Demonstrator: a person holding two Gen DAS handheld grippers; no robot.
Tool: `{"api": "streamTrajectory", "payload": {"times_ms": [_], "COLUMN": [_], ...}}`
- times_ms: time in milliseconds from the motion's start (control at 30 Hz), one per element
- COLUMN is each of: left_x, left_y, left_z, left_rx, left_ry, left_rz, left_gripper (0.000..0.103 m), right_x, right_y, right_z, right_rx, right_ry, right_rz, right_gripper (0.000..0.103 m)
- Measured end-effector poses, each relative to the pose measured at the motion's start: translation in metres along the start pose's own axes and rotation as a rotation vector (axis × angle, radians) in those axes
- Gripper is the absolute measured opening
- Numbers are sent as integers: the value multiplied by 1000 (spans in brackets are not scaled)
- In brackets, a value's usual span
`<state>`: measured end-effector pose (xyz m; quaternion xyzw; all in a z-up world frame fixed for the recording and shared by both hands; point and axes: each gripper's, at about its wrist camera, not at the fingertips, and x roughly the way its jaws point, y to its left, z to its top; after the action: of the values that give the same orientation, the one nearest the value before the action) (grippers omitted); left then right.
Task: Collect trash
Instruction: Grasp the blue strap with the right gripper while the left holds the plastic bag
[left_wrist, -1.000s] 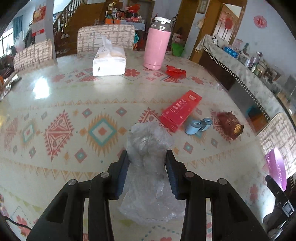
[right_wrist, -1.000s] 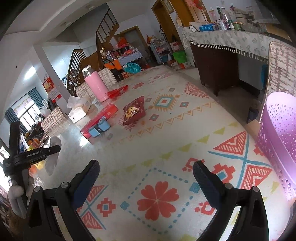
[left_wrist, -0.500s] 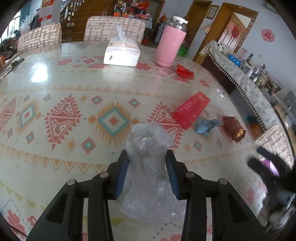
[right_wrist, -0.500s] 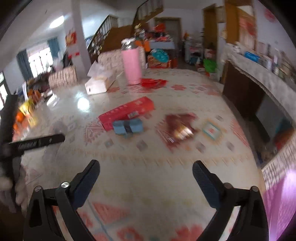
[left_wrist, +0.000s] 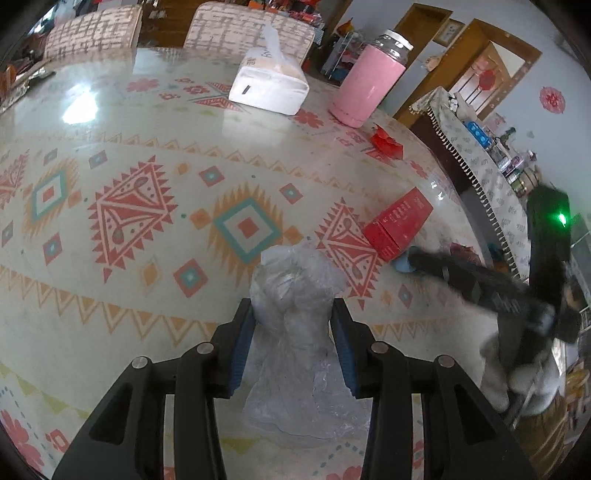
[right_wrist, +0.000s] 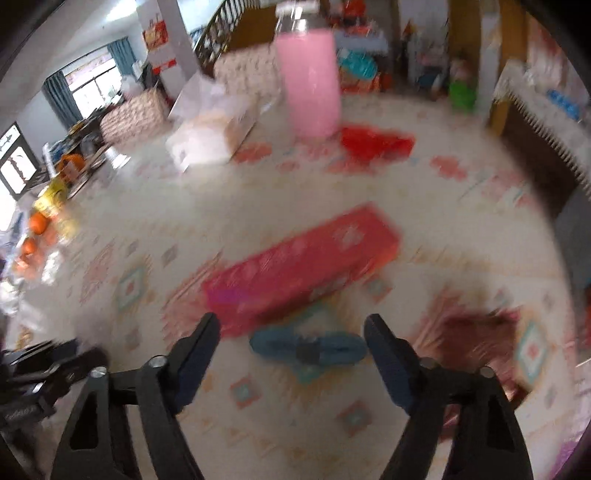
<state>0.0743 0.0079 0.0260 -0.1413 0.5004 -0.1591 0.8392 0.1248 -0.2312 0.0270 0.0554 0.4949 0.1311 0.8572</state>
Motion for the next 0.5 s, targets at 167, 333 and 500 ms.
{"api": "streamTrajectory", "payload": {"times_ms": [167,333,500], "left_x": [-3,0,1], "left_y": [1,3,2], "left_z": [0,0,0], "left_rx": [-17,-18,-7], "left_ry": [-3,3,3], "left_rz": [-1,2,12], "left_gripper": [40,40,40], "right_x": [-5,5,14], "right_y": [38,53,53], "right_z": [-23,-24,-21], "right_rx": [-136,-194,-168], "right_ry": [79,35,22], "right_rz": [21,-129,-162], "right_gripper": [82,80,36]}}
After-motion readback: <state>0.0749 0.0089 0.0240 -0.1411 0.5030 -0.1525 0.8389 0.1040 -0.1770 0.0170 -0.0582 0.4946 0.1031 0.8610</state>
